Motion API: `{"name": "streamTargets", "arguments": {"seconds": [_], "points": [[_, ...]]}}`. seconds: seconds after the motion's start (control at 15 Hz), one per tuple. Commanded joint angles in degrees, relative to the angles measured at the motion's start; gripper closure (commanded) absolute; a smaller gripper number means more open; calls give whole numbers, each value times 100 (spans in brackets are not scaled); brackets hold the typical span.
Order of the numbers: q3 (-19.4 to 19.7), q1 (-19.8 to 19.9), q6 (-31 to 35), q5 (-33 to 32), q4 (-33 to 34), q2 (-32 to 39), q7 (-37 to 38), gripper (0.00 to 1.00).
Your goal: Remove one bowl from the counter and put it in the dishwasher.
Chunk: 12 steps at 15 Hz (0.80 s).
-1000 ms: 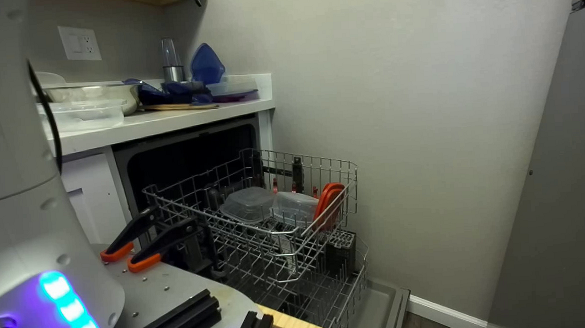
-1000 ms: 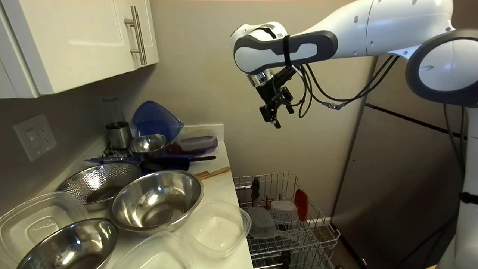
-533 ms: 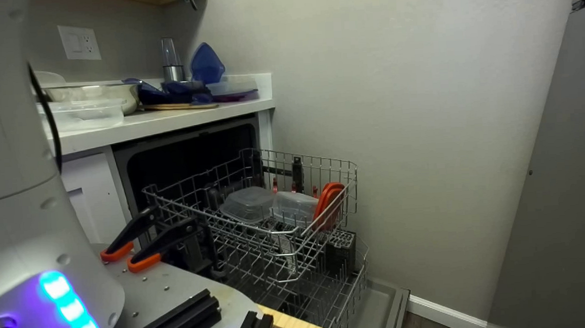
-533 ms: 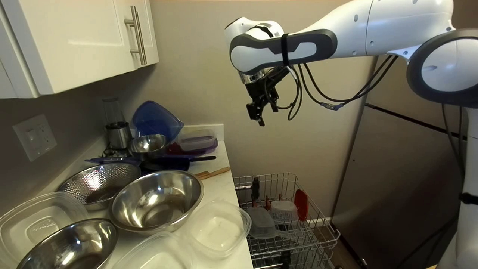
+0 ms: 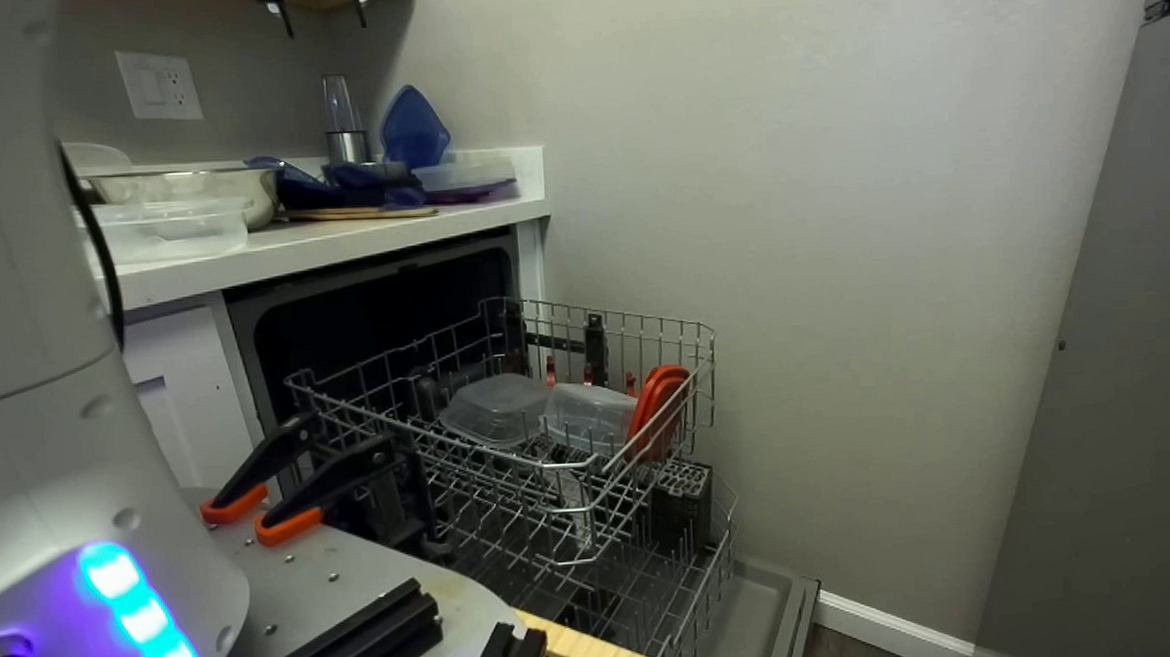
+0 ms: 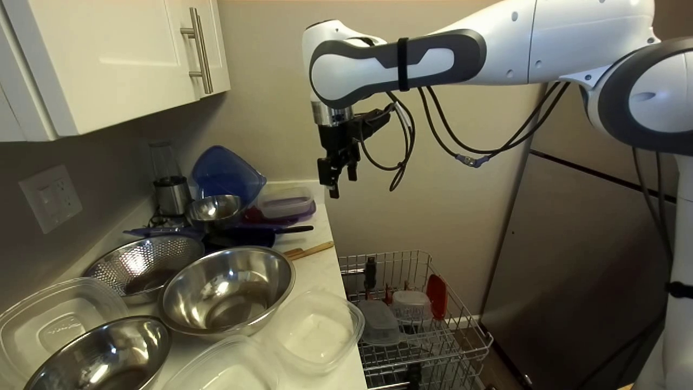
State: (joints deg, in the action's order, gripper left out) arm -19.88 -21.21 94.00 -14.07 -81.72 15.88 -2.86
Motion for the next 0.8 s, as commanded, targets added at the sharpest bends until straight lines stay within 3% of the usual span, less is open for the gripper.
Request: {"name": "streamTargets", "arguments": {"seconds": [0.0, 0.2, 0.27, 0.73], "points": [[28, 26, 38, 379, -263, 4, -714, 0], [77, -70, -72, 69, -317, 170, -1023, 0], [99, -82, -38, 208, -180, 171, -696, 0], [103, -99, -36, 165, -209, 285, -836, 0]]}}
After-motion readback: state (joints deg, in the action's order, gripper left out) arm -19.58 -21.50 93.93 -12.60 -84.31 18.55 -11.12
